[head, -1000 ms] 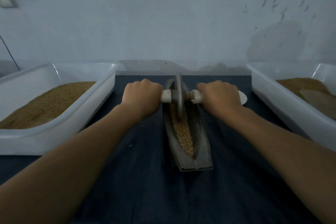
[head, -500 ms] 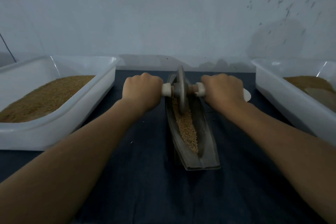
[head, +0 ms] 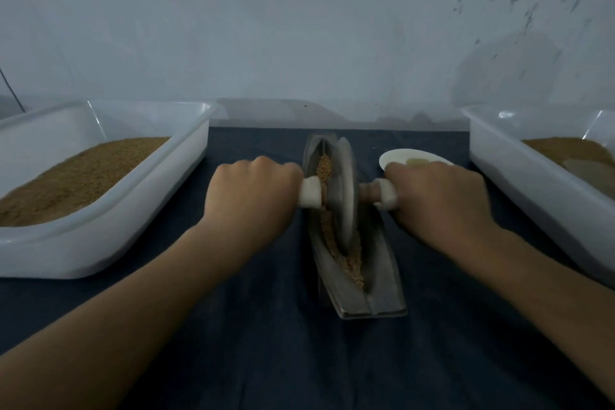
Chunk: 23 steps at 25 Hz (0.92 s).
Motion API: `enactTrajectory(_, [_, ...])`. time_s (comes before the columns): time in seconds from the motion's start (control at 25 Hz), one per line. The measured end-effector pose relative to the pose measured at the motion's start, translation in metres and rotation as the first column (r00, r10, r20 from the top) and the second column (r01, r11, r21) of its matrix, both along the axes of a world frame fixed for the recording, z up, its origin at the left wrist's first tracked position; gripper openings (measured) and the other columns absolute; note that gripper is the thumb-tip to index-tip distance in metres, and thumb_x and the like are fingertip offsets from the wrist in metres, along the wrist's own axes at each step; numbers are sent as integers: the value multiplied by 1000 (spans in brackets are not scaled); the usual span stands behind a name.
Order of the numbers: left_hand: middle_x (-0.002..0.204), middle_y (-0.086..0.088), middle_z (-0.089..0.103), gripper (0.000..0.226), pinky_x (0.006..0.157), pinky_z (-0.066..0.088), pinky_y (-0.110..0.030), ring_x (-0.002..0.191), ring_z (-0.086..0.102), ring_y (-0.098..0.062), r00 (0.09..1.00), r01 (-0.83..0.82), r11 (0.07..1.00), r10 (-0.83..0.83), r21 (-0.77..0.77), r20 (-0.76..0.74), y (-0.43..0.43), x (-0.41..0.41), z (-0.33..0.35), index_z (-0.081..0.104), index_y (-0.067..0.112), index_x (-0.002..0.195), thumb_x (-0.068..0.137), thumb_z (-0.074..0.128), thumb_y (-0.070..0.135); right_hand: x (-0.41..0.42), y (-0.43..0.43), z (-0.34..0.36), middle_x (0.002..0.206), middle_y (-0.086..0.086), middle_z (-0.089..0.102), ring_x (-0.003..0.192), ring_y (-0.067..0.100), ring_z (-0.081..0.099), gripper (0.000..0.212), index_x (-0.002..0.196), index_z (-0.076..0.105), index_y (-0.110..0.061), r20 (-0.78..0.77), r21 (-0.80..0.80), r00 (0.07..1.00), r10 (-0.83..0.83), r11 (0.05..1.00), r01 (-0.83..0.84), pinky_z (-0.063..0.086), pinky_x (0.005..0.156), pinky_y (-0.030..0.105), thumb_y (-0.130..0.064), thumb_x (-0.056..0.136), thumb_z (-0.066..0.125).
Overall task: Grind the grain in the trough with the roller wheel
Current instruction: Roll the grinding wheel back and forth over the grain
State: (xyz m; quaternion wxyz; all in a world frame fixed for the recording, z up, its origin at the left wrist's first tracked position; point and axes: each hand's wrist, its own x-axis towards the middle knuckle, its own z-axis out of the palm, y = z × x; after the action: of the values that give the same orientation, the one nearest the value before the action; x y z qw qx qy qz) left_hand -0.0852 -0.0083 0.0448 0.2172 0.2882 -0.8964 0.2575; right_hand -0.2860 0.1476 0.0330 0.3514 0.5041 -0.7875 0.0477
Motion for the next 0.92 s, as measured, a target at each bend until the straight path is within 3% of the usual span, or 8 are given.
enactTrajectory(0.12, [67,1,38,5,54,32,-34,59,39,-21,999,-45,992,47,115,-12,-30,-36,13,57,20,85,89,59,22,-14,-48,18,82,2,61,73,26,57,17,87,50,-24,146,69,988,-54,997,44,31,53,30,-26,89,66])
enactTrajectory(0.28, [71,2,40,2,56,34,-34,60,39,-20,999,-14,989,6,149,49,-24,-30,20,59,24,89,88,60,25,-12,-34,20,84,0,58,74,25,55,28,82,40,-28,196,139,979,-54,990,27,37,56,32,-33,91,66])
enactTrajectory(0.4, [57,7,22,37,45,14,-24,43,22,-15,989,150,988,-150,-18,19,2,9,8,38,28,70,71,75,30,4,17,4,65,-5,48,54,23,42,47,73,23,-33,80,65,996,42,997,-48,20,46,25,-37,80,69])
enactTrajectory(0.52, [55,10,13,55,47,7,-18,40,15,-13,984,176,983,-177,-49,-5,11,20,12,29,30,67,57,83,31,7,33,7,60,-6,43,48,26,42,47,74,23,-38,58,47,997,46,998,-49,19,47,23,-39,73,70])
enactTrajectory(0.6, [56,8,17,46,45,10,-23,43,12,-12,998,61,998,-61,7,22,3,6,3,31,30,67,69,77,31,4,11,5,64,-5,50,53,24,46,41,74,30,-33,21,67,999,-25,997,24,19,46,24,-36,77,71])
enactTrajectory(0.68, [60,5,27,24,48,23,-30,47,21,-16,999,-11,999,13,49,-39,-20,-22,0,43,25,74,84,65,26,-4,-24,12,78,-1,60,68,26,57,29,80,40,-27,99,62,994,-41,997,35,34,49,30,-29,86,68])
enactTrajectory(0.8, [72,1,44,4,59,35,-35,62,43,-22,998,-49,985,53,168,-19,-42,-47,16,60,20,91,90,60,24,-13,-62,31,93,6,65,87,32,64,12,98,56,-22,170,131,981,-95,989,73,53,69,40,-28,92,66])
enactTrajectory(0.92, [69,4,38,5,55,33,-33,58,38,-19,1000,-1,985,-1,170,12,-28,-31,14,59,25,88,87,62,29,-10,-38,24,80,-3,55,71,24,55,28,80,42,-29,169,156,984,-58,987,31,38,54,31,-33,88,68])
